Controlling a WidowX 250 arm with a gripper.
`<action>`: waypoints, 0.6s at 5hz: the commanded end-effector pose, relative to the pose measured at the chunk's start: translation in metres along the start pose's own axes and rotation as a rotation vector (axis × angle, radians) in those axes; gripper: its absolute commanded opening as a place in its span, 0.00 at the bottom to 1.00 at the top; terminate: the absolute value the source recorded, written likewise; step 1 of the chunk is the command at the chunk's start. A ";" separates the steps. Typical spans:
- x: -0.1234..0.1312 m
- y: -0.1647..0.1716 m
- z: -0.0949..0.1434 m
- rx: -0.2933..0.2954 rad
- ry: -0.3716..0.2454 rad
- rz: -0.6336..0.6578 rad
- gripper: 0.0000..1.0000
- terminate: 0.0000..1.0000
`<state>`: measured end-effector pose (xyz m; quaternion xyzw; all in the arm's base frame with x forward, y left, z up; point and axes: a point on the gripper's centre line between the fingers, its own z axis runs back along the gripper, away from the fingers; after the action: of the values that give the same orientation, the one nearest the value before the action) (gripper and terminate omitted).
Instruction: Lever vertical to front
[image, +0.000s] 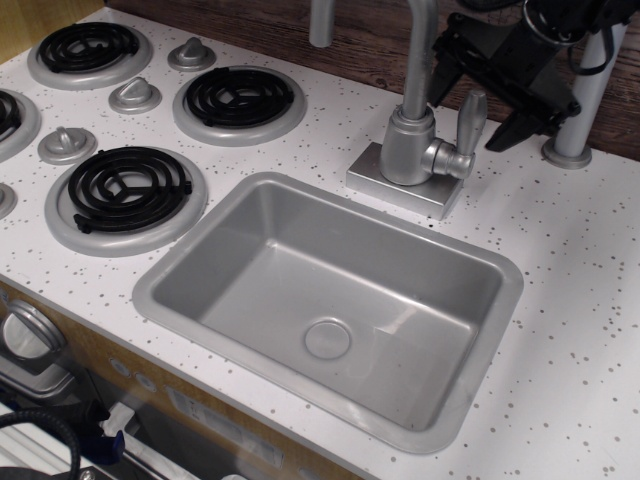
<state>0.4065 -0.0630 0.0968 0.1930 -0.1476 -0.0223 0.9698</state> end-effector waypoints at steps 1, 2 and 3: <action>0.020 0.013 0.012 -0.031 -0.060 0.023 1.00 0.00; 0.025 0.015 0.004 -0.046 -0.056 0.012 1.00 0.00; 0.027 0.015 0.000 -0.051 -0.052 0.014 1.00 0.00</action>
<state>0.4249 -0.0545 0.0905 0.1701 -0.1470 -0.0264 0.9740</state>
